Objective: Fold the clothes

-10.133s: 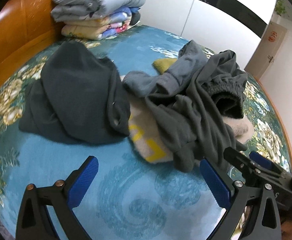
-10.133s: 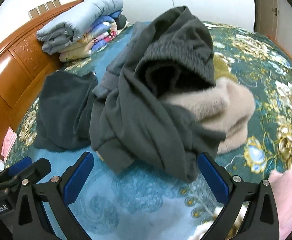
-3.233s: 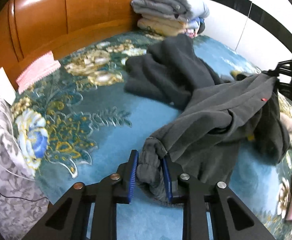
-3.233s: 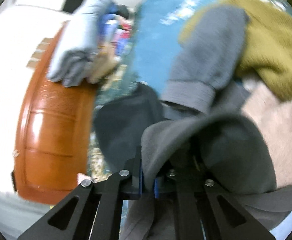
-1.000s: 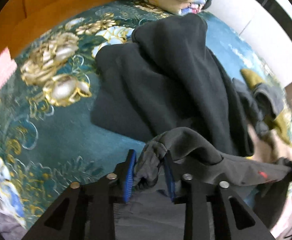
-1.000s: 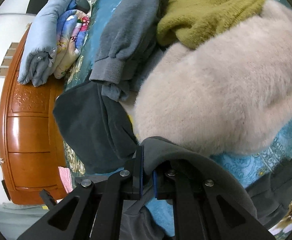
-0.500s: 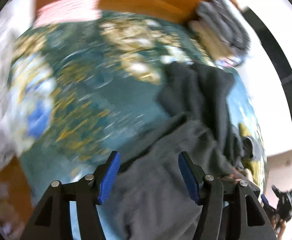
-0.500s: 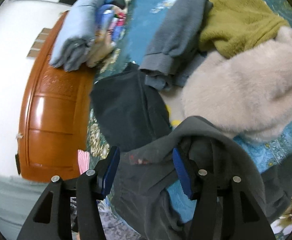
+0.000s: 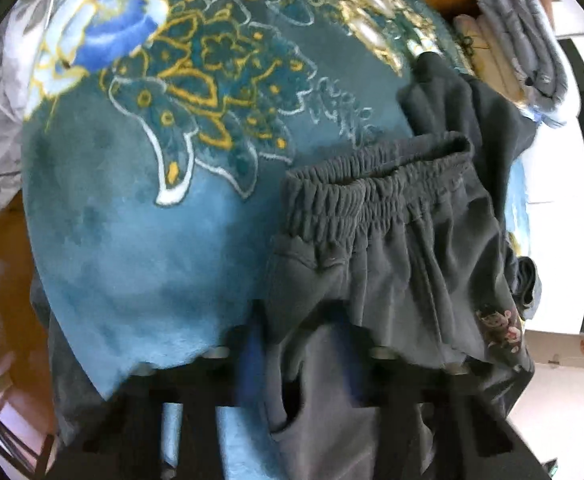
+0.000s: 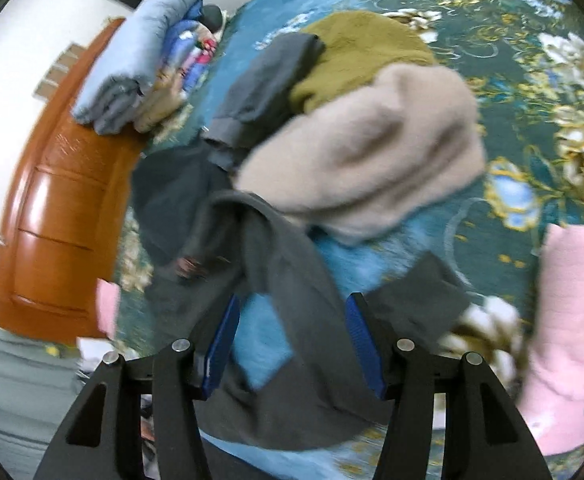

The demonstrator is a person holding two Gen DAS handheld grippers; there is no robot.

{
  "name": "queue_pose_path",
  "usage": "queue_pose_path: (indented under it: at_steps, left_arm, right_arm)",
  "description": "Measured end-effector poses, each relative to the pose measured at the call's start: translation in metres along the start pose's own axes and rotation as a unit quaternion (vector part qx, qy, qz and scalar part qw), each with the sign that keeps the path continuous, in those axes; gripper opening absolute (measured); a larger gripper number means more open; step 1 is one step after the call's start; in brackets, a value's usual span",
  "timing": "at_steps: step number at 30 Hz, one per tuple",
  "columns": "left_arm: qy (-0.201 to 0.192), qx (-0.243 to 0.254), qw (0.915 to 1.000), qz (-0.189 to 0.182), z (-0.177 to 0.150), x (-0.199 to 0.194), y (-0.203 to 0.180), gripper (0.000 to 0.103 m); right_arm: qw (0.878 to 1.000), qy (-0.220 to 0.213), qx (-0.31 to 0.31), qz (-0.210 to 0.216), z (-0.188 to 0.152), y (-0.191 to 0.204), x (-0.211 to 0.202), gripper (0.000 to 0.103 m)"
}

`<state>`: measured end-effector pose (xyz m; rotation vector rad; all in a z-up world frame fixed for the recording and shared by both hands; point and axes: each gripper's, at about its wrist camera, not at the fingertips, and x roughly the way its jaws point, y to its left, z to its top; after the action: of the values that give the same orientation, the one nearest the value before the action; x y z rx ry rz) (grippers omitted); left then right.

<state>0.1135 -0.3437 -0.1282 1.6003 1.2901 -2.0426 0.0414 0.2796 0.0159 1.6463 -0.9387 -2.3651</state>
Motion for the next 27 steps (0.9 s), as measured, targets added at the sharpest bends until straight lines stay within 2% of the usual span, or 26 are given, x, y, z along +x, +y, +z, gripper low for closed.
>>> queue_pose_path:
  at_steps: [1,2,6,11,15,19,21,22,23,24,25,27]
  left_arm:
    - [0.0,-0.001,1.0,0.006,-0.001,0.002,-0.002,0.012]
    - [-0.008,0.002,0.9999,0.014,0.0,-0.001,-0.004,0.01]
    - [-0.053,0.007,0.9981,0.032,0.012,-0.024,-0.009,0.008]
    - [-0.106,0.013,0.9931,0.048,0.038,-0.061,-0.01,0.007]
    - [-0.098,0.021,0.9937,0.05,0.045,-0.067,-0.002,0.008]
    - [-0.084,0.029,0.9947,0.051,0.038,-0.062,-0.002,0.01]
    - [-0.078,0.032,0.9952,0.051,0.035,-0.061,-0.003,0.012]
    - [-0.079,0.033,0.995,0.051,0.032,-0.064,-0.004,0.014]
    - [-0.081,0.033,0.9949,0.05,0.03,-0.067,-0.006,0.023]
    - [-0.08,0.032,0.9952,0.047,0.028,-0.069,-0.007,0.029]
    - [-0.079,0.029,0.9956,0.041,0.026,-0.072,-0.008,0.042]
    - [-0.078,0.028,0.9961,0.032,0.023,-0.074,-0.008,0.048]
  right_arm:
    - [1.0,0.007,-0.007,-0.009,-0.006,-0.003,0.001,0.057]
    - [1.0,0.014,-0.012,-0.008,-0.01,-0.004,0.006,0.057]
    - [0.999,0.042,-0.033,-0.006,-0.026,-0.007,0.022,0.057]
    - [0.995,0.066,-0.074,-0.031,-0.042,-0.006,0.043,0.057]
    - [0.993,0.087,-0.08,-0.016,-0.057,-0.014,0.055,0.057]
    - [0.988,0.121,-0.095,0.028,-0.08,-0.008,0.068,0.057]
    - [0.983,0.138,-0.116,0.027,-0.091,-0.002,0.077,0.057]
    - [0.982,0.141,-0.126,0.016,-0.095,-0.001,0.081,0.06]
    - [0.98,0.143,-0.136,0.005,-0.098,0.001,0.086,0.067]
    - [0.98,0.142,-0.141,-0.006,-0.1,0.002,0.091,0.068]
    - [0.979,0.142,-0.147,-0.017,-0.102,0.003,0.097,0.068]
    - [0.98,0.141,-0.134,-0.029,-0.102,0.0,0.105,0.068]
